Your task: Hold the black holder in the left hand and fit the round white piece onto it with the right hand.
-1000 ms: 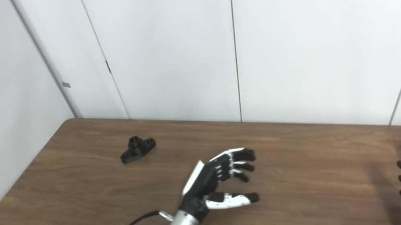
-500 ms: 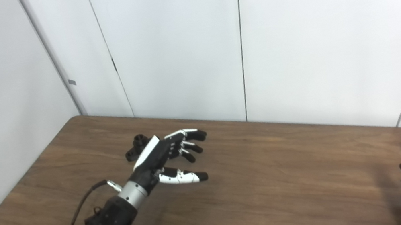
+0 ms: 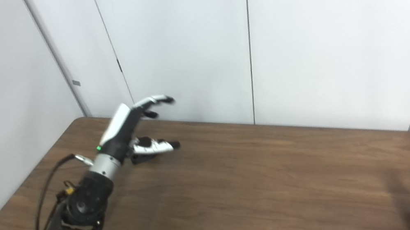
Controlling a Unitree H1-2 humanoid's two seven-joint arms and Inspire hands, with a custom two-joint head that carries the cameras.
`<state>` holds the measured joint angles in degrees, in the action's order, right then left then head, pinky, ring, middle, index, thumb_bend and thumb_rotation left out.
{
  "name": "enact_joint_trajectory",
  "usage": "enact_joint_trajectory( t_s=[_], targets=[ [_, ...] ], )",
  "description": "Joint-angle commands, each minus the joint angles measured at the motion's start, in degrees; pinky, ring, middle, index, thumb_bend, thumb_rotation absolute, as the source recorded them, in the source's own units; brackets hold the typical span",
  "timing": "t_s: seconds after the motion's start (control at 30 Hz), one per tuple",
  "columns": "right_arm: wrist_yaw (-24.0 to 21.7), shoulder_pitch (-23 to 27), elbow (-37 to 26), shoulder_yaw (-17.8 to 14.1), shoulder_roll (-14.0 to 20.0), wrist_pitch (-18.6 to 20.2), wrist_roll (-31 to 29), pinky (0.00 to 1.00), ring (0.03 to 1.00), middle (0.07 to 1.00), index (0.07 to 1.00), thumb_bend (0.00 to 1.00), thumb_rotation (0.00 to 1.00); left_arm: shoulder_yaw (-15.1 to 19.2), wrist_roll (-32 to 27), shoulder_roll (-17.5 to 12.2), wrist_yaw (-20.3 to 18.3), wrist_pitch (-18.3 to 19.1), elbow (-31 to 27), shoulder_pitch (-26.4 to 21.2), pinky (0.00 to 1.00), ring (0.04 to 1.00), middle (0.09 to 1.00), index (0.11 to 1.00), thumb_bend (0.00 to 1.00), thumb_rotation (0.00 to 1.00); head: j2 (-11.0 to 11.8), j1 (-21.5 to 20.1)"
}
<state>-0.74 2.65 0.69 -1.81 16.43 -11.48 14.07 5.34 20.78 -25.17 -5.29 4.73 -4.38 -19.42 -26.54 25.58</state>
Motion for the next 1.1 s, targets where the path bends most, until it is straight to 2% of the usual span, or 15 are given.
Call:
enact_joint_trajectory(
  t_s=[0.0,0.13,0.27,0.4,0.47,0.53,0.57,0.63,0.67,0.73,0.8,1.07],
  targets=[
    [-0.09,1.32,-1.50,-0.33,0.83,-1.10,-0.62,0.79,0.920,0.985,0.933,0.75,0.25,0.66,1.45,-1.24,1.61,0.86,-1.09,-2.21,0.79,0.959,0.965,0.861,0.79,0.03,-0.08,-0.04],
    [-0.36,1.19,-1.96,-0.54,0.89,-0.79,-0.99,0.80,0.922,0.987,0.932,0.75,0.26,1.03,3.75,-2.45,2.49,2.40,0.16,-2.32,0.81,0.959,0.960,0.865,0.79,0.04,-0.21,0.05],
    [-0.70,1.08,-2.18,-0.79,1.01,-0.78,-1.52,0.81,0.917,0.989,0.930,0.75,0.26,1.58,4.69,-3.92,3.20,1.71,2.63,-2.45,0.77,0.947,0.963,0.843,0.80,0.07,-0.67,-0.01],
    [-0.83,0.97,-2.48,-0.95,1.08,-0.50,-1.38,0.81,0.923,0.990,0.928,0.74,0.26,2.05,4.71,-4.50,4.36,0.47,5.02,-2.50,0.70,0.862,0.892,0.710,0.80,0.06,-0.85,0.03],
    [-0.97,0.89,-2.51,-1.08,1.10,-0.54,-1.72,0.82,0.923,0.991,0.927,0.74,0.25,1.78,5.63,-4.86,5.39,0.29,6.04,-2.48,0.71,0.872,0.892,0.679,0.81,0.07,-0.90,0.10],
    [-1.07,0.78,-2.66,-1.19,1.12,-0.61,-1.91,0.82,0.926,0.993,0.929,0.74,0.25,1.61,6.77,-5.11,6.08,0.96,6.57,-2.55,0.76,0.932,0.929,0.690,0.83,0.11,-0.99,0.16],
    [-1.09,0.74,-2.72,-1.23,1.16,-0.61,-1.85,0.83,0.929,0.994,0.930,0.74,0.24,1.23,8.13,-5.53,5.98,2.29,6.95,-2.69,0.82,0.966,0.964,0.712,0.85,0.11,-0.99,0.16],
    [-1.09,0.67,-2.82,-1.26,1.23,-0.77,-1.69,0.83,0.930,0.996,0.933,0.74,0.24,0.63,10.13,-6.21,5.72,4.33,7.68,-2.96,0.95,0.993,0.993,0.764,0.91,0.22,-1.11,0.14],
    [-1.13,0.63,-2.91,-1.28,1.24,-0.68,-1.68,0.82,0.930,0.996,0.934,0.73,0.24,0.30,10.88,-6.62,5.48,5.24,8.15,-3.12,0.97,0.997,0.997,0.772,0.92,0.23,-1.11,0.14],
    [-1.15,0.58,-2.99,-1.30,1.27,-0.63,-1.59,0.83,0.929,0.998,0.936,0.73,0.25,-0.40,12.14,-7.36,5.23,6.57,8.96,-3.40,0.99,1.000,1.000,0.803,0.98,0.29,-1.24,0.04],
    [-1.13,0.50,-3.04,-1.29,1.25,-0.71,-1.57,0.83,0.928,0.999,0.937,0.73,0.26,-1.12,13.33,-7.96,5.10,8.15,9.95,-3.71,1.00,1.000,1.000,0.819,1.00,0.31,-1.18,-0.21],
    [-1.51,0.19,-3.66,-1.40,1.29,0.10,-2.08,0.85,0.941,1.000,0.936,0.76,0.25,-3.84,15.41,-9.20,5.16,12.16,13.23,-3.72,1.00,1.000,1.000,0.869,1.00,0.35,-1.68,-0.51]
  ],
)
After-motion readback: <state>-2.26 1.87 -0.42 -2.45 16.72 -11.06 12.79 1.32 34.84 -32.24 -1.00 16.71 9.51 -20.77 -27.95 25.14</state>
